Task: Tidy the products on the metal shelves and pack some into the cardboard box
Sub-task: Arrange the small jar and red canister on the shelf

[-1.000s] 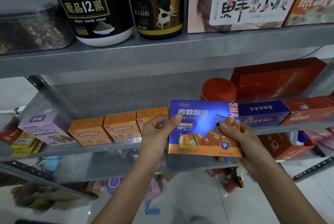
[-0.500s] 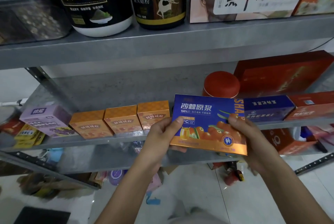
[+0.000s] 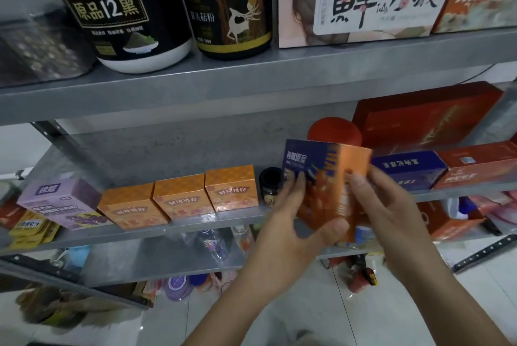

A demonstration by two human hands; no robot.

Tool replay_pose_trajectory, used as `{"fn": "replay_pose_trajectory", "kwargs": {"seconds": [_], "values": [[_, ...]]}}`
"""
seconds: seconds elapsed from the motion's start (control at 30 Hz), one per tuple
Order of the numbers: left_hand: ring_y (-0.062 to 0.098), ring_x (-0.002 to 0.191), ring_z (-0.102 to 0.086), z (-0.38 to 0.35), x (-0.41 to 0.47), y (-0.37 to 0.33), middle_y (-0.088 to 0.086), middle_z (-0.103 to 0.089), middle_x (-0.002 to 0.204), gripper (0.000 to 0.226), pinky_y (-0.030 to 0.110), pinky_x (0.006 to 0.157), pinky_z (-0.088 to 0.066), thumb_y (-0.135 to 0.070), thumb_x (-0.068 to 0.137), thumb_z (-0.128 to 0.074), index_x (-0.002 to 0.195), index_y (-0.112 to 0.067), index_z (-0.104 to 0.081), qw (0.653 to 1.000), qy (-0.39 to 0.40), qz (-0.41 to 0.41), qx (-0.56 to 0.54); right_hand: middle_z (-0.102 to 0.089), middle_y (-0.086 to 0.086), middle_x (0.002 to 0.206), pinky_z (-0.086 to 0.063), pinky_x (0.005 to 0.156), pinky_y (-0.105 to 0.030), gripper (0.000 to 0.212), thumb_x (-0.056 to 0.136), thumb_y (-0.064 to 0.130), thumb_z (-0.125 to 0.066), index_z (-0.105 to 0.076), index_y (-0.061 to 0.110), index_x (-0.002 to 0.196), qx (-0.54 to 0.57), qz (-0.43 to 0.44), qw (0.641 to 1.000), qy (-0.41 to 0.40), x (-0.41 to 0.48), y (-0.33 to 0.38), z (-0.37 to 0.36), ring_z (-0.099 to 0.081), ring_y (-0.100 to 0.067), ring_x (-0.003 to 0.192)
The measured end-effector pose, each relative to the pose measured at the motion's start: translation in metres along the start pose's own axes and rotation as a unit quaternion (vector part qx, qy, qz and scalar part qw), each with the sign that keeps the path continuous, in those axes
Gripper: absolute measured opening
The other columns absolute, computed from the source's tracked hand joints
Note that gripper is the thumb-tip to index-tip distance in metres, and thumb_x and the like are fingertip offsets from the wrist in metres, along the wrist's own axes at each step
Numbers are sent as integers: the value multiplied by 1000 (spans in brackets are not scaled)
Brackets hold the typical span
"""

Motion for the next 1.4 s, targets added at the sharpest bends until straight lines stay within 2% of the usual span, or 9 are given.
{"fn": "replay_pose_trajectory", "kwargs": {"seconds": [0.13,0.27,0.4,0.57,0.73,0.9,1.1,1.2,1.4], "values": [[-1,107,-63,4,2,-3,-22,-66,114,72,15,81,-52,-41,68,-81,131,-41,-46,993,19,23,-110,-63,42,99,-49,76,-7,39,87,32,-53,-53,44,124,-98,69,992,38,-8,2,-5,-63,10,98],[6,102,-67,6,1,9,-13,-72,106,52,21,83,-54,-26,71,-81,116,-37,-57,983,-47,81,-157,-64,38,103,-49,83,-10,49,91,9,-58,-53,48,121,-131,64,987,60,-9,-12,-4,-61,10,102],[26,117,-62,19,0,16,10,-68,120,65,44,101,-50,-22,67,-76,127,-13,-54,944,-28,87,-316,-54,33,116,-42,88,-9,63,78,28,-73,-42,47,129,-92,-26,995,-7,5,-30,4,-51,19,104],[43,128,-50,22,-1,16,24,-54,137,71,62,108,-36,-14,75,-69,138,1,-42,912,48,78,-400,-71,-10,114,-58,71,-27,97,36,47,-96,-60,14,120,197,-225,946,126,9,-47,11,-71,-21,96],[34,124,-57,20,-3,20,17,-61,131,75,55,111,-38,-30,74,-77,136,-3,-45,927,40,93,-361,-72,-16,105,-56,54,-27,102,22,42,-98,-65,7,111,240,-245,935,94,6,-62,11,-73,-23,79],[17,113,-65,27,-1,20,-4,-69,120,65,39,98,-53,-42,75,-73,134,-25,-50,973,-49,76,-212,-75,-10,98,-55,54,-24,49,68,22,-72,-64,4,113,222,-248,942,50,6,-68,14,-73,-19,75],[13,99,-71,27,-1,22,-6,-74,106,35,29,82,-58,-19,91,-62,126,-20,-58,981,-72,82,-161,-74,-15,102,-58,69,-36,68,49,32,-92,-68,9,108,157,-228,960,39,-4,-74,15,-72,-26,81],[13,96,-71,28,-4,22,-6,-75,103,25,28,80,-59,-13,96,-56,119,-18,-61,983,-62,77,-158,-69,-24,106,-41,76,-52,83,39,55,-92,-69,10,105,137,-228,964,31,-12,-76,14,-62,-36,85],[18,96,-72,37,-11,25,0,-75,103,30,36,85,-59,-28,89,-60,117,-17,-62,980,-33,109,-162,-68,-24,111,-46,80,-58,99,33,56,-92,-64,11,116,170,-218,960,52,-23,-60,19,-66,-45,88]]}}
Point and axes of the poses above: each hand's wrist, its own x-axis towards the middle knuckle, its own z-axis out of the back of the hand, y = z × x, the point moved 2 cm from there along x, towards the middle knuckle
